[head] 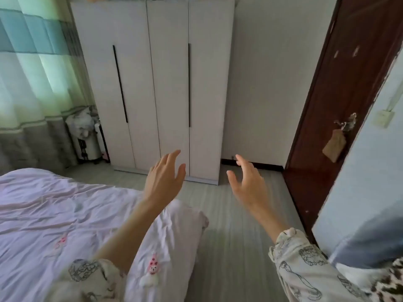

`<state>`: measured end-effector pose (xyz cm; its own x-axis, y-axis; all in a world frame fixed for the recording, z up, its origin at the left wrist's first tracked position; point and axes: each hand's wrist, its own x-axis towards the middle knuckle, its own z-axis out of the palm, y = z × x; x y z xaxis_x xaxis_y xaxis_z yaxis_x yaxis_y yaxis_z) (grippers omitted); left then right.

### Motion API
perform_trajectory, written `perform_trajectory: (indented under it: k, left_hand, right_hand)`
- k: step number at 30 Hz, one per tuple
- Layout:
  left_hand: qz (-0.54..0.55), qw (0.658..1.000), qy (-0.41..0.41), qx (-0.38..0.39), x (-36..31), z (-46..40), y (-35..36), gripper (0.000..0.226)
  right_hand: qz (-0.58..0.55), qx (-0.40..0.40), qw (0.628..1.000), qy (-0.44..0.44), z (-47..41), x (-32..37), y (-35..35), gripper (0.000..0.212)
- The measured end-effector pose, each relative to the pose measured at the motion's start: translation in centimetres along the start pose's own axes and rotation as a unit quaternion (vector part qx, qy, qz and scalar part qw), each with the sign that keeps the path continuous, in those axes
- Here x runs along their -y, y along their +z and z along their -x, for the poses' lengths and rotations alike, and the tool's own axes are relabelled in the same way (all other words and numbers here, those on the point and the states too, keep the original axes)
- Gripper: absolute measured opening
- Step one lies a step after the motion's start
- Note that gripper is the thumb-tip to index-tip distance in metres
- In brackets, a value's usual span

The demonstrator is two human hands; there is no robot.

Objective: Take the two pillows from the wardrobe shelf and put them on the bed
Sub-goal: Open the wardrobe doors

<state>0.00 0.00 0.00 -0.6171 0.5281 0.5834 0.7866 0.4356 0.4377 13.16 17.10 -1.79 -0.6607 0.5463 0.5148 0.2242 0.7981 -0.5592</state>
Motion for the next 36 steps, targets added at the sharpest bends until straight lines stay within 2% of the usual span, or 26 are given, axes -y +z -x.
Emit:
perform_trajectory:
  k: [7,17,23,36]
  left_hand:
    - [0.062,0.995,-0.077,0.015,5.2,-6.2,8.4,0.041]
    - [0.124,0.988,-0.081,0.03,7.6,-18.6,18.7,0.037]
    - [0.117,0.988,-0.09,0.038,8.8,-24.8,24.8,0.037]
    - [0.104,0.979,-0.166,-0.065,11.3,-42.3,34.5,0.036]
  right_hand:
    - [-0.033,0.006,0.999,0.033,-6.7,-6.6,5.1,0.052]
    - [-0.069,0.025,0.996,0.047,-19.3,-14.3,8.8,0.05]
    - [-0.08,0.055,0.995,0.032,-27.9,-19.8,11.2,0.052]
    - [-0.161,0.146,0.974,-0.069,-51.1,-27.3,17.3,0.049]
